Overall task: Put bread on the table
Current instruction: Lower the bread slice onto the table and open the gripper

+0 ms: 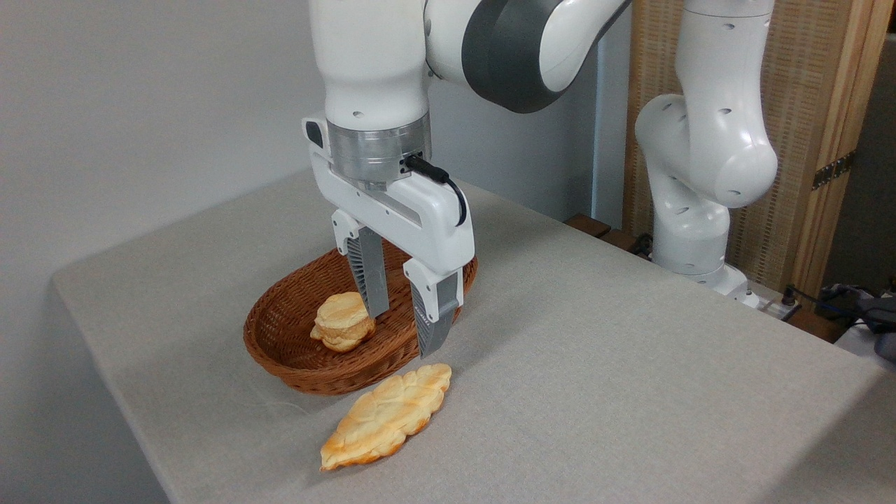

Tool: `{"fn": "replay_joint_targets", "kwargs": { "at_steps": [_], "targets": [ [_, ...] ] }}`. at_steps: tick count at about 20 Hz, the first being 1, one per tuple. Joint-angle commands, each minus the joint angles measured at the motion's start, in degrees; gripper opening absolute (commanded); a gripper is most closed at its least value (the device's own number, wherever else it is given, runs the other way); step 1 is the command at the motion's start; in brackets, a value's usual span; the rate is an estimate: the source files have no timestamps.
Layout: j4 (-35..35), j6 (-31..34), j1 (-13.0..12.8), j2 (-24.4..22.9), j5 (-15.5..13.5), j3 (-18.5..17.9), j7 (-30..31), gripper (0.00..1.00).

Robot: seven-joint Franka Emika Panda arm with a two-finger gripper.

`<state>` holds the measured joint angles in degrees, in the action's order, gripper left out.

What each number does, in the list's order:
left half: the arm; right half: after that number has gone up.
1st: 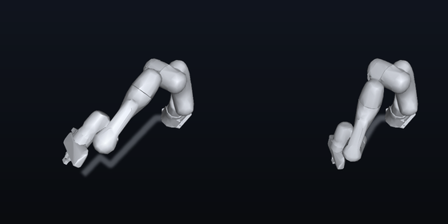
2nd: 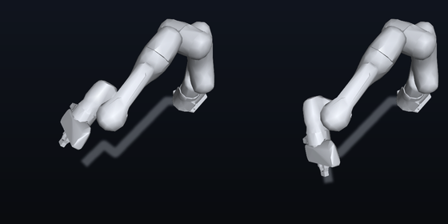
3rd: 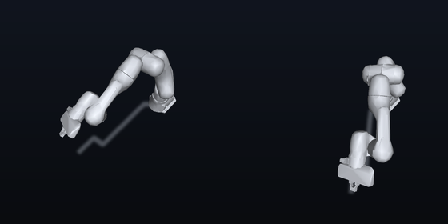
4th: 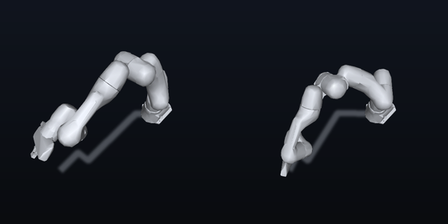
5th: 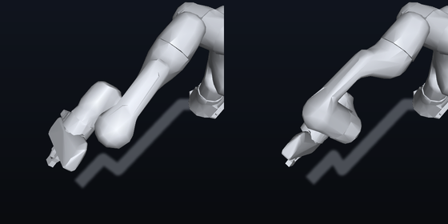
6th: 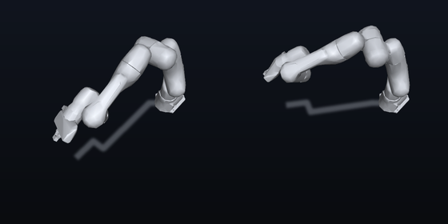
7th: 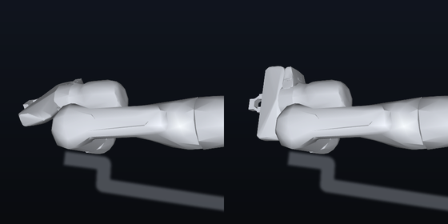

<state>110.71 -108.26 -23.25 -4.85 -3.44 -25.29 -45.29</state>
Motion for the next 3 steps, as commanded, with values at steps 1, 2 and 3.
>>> {"fn": "replay_joint_targets", "kwargs": {
  "at_steps": [1,2,3],
  "targets": [
    [-0.23,-0.19,-0.48,-0.60,0.10,-0.29,3.17,1.00],
    [-0.23,-0.19,-0.48,-0.60,0.54,-0.11,4.76,1.00],
    [-0.23,-0.19,-0.48,-0.60,0.63,-0.02,5.38,1.00]
  ]
}}
